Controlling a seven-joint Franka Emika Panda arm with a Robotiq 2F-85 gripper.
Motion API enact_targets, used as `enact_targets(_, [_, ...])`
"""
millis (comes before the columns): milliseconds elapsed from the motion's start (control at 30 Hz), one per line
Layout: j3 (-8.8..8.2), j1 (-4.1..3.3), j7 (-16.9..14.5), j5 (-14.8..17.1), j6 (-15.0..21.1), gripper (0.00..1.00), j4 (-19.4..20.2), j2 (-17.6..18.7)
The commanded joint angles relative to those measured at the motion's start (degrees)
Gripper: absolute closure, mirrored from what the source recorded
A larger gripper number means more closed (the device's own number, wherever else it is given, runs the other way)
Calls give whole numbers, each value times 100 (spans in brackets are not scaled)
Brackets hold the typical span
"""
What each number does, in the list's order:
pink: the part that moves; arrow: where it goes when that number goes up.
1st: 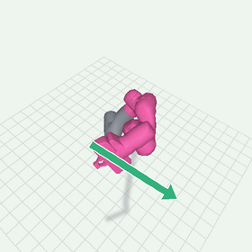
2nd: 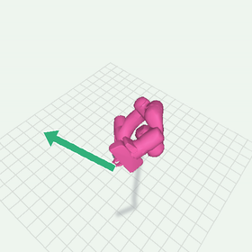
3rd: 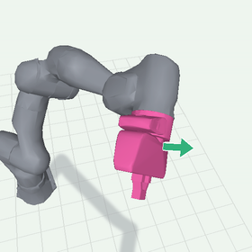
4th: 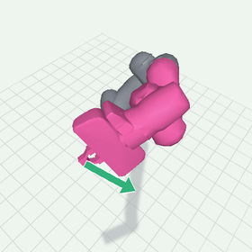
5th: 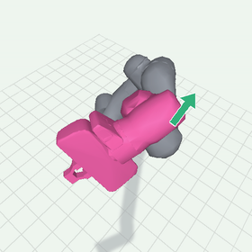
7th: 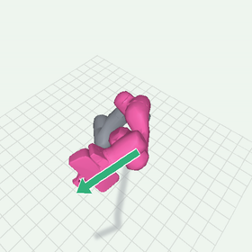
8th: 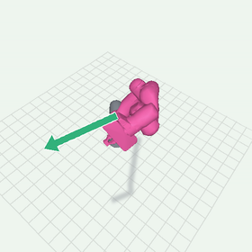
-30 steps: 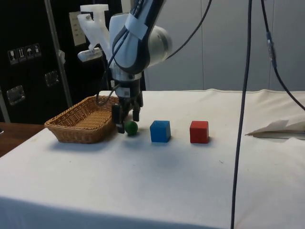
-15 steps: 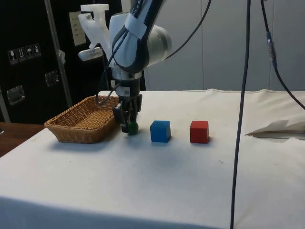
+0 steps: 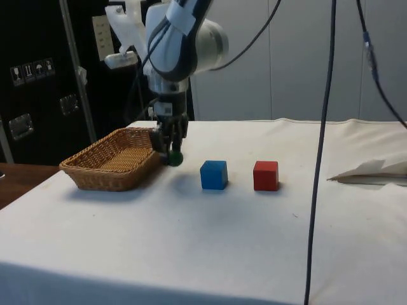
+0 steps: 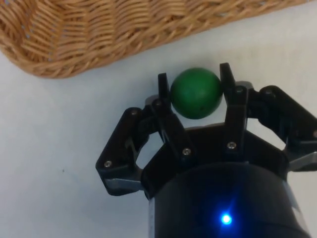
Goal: Place all non-red objects into the basket.
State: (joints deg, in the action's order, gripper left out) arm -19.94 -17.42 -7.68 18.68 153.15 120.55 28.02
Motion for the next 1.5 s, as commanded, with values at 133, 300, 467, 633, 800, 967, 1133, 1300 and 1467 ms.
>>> enact_targets(133, [-92, -23, -11, -63, -155, 100, 57, -195])
enact_targets(300, [-149, -29, -17, -115, -309, 100, 57, -384])
enact_targets(467, [-166, 0, -46, -109, -470, 100, -23, -527])
enact_targets(633, [-172, 46, -126, -29, -699, 100, -292, -539])
enact_targets(800, [-166, 69, -138, 23, -871, 100, -567, -430])
enact_targets(967, [-223, 29, -80, 17, -940, 100, -871, -218])
enact_targets(1133, [-172, 69, -97, 155, -1066, 100, -1375, 206])
enact_targets(1300, [-178, 69, -86, 235, -1094, 100, -1742, 539])
enact_targets(1467, [-178, 74, -63, 309, -1117, 100, -2120, 877])
